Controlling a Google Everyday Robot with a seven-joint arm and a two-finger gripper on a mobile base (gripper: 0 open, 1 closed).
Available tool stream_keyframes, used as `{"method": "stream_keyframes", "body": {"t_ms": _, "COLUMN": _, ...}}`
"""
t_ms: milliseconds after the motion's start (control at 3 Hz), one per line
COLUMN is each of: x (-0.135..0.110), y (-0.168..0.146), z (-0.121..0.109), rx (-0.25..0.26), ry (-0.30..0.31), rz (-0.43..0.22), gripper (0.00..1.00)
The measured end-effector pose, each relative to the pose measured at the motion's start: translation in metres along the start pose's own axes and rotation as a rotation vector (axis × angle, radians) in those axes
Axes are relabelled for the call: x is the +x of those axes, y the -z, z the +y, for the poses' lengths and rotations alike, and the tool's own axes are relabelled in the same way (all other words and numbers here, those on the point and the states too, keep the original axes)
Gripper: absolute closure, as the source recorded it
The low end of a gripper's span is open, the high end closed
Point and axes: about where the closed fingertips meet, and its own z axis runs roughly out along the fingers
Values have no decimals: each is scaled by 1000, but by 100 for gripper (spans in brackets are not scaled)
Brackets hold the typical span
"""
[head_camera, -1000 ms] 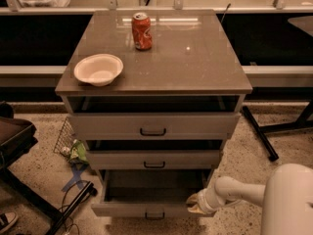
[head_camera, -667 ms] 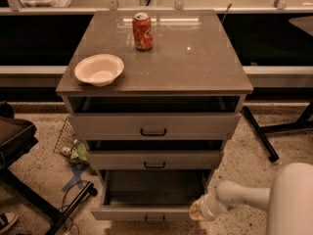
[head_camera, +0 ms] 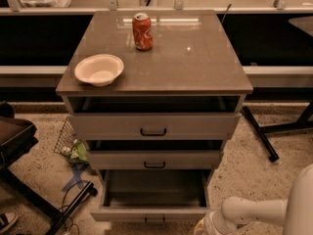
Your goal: Open bottom drawer
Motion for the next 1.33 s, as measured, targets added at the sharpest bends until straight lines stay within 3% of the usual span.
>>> {"method": "stream_keyframes", "body": {"t_ms": 667, "x": 8, "y": 1, "z": -20, "rx": 38, "ry": -9, "rz": 12, "gripper": 100}}
{"method": "stream_keyframes", "body": {"t_ms": 1333, "x": 38, "y": 13, "z": -96, "rx": 127, "ry": -18, "rz": 10, "gripper": 100}}
